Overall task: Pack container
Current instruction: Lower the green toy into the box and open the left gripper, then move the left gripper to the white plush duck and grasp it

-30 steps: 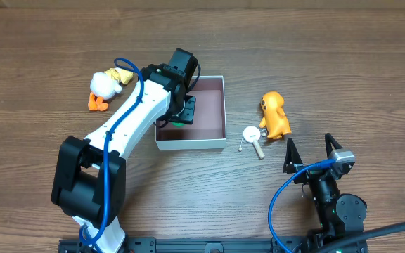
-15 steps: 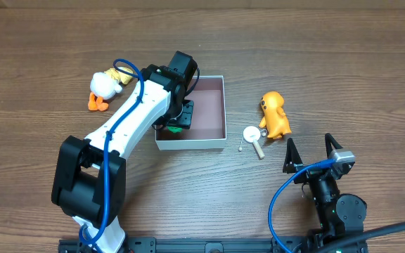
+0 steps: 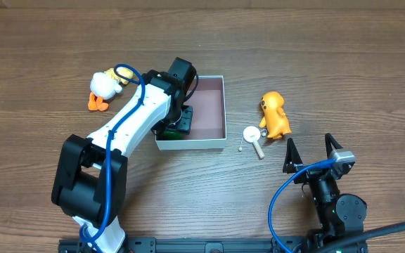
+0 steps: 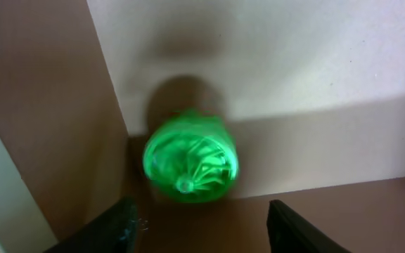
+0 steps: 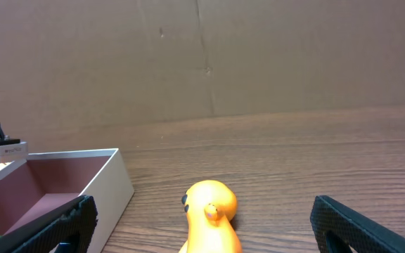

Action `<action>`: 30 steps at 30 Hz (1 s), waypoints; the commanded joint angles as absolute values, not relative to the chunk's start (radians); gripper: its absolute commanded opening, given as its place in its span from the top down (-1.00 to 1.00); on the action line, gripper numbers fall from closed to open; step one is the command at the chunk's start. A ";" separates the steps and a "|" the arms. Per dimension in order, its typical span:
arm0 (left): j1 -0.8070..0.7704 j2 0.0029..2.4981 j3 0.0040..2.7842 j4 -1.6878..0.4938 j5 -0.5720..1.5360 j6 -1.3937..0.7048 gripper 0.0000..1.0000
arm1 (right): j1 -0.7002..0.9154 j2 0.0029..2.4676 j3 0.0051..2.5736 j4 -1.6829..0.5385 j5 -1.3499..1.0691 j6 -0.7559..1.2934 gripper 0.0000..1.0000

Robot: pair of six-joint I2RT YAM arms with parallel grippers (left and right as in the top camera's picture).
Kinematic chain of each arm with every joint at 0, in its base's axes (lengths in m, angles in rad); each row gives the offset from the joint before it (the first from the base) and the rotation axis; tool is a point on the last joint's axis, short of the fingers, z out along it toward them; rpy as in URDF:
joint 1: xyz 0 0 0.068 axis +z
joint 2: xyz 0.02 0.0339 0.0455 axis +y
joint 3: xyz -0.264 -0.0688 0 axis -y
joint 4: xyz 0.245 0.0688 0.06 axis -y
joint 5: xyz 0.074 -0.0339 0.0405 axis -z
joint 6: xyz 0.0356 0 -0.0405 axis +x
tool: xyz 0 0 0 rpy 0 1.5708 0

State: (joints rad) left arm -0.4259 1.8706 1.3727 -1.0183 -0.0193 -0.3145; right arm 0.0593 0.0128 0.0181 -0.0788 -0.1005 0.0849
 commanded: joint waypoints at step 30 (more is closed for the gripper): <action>-0.081 1.887 1.892 -1.342 -0.096 -0.344 -0.62 | 0.055 0.003 0.008 -0.073 -0.107 0.081 -1.00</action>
State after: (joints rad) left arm -0.1463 1.8801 1.8759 -1.3468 -0.0803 -0.3313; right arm 0.0593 0.0128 0.0181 -0.0788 -0.1005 0.0849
